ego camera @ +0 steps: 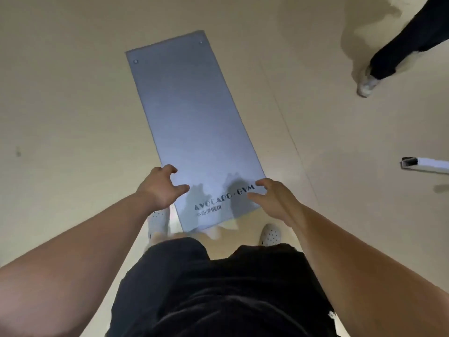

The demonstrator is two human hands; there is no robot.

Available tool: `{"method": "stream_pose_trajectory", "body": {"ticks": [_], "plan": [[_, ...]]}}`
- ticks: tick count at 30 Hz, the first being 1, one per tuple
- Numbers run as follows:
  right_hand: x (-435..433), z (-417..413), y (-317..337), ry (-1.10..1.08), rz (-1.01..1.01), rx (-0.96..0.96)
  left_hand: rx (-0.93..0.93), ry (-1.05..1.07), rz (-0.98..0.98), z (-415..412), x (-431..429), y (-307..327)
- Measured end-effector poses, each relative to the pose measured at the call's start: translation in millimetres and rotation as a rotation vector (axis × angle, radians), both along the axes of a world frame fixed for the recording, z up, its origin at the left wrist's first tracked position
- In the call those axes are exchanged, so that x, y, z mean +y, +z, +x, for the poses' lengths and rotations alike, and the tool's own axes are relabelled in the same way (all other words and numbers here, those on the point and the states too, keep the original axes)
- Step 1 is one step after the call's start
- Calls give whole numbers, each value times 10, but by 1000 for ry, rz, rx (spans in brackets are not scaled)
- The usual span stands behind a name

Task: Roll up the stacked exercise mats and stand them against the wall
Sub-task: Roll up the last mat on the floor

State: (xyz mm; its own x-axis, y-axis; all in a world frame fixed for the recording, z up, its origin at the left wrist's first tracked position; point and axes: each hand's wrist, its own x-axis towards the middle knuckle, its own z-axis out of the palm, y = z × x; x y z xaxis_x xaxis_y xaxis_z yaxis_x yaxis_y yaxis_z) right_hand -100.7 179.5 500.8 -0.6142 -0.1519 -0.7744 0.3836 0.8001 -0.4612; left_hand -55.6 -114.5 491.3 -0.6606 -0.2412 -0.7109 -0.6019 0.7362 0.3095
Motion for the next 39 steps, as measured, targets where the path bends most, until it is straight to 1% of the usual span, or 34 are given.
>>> {"method": "stream_pose_trajectory", "body": {"ticks": [3, 5, 9, 12, 15, 20, 24, 29, 32, 35, 37, 39], "plan": [[157, -95, -147, 100, -17, -3, -81, 3, -43, 371, 290, -162], [178, -115, -319, 151, -14, -23, -98, 45, -42, 549, 385, -342], [99, -48, -1008, 224, 10, -66, -113, 163, -5, 734, 450, -986], [10, 78, -1779, 297, 84, -105, -133, 221, 32, 772, 448, -1730], [-113, 147, -2655, 402, 137, -103, -95, 258, 68, 764, 482, -2581], [-329, 151, -4089, 499, 93, -95, -89, 266, 106, 808, 569, -4033], [-353, 63, -5061, 528, 90, -55, -122, 277, 98, 808, 619, -4981], [-288, -94, -6090, 650, 144, -5, -96, 225, 78, 664, 665, -5848], [-233, -95, -6572, 706, 196, 49, -100, 126, 25, 643, 656, -6257], [-119, 38, -6865, 727, 248, 62, -159, 30, -32, 746, 645, -6560], [-13, 190, -6961, 837, 326, 106, -171, 8, -53, 852, 684, -6680], [78, 314, -7028, 990, 423, 177, -139, -23, -87, 960, 733, -6768]]}}
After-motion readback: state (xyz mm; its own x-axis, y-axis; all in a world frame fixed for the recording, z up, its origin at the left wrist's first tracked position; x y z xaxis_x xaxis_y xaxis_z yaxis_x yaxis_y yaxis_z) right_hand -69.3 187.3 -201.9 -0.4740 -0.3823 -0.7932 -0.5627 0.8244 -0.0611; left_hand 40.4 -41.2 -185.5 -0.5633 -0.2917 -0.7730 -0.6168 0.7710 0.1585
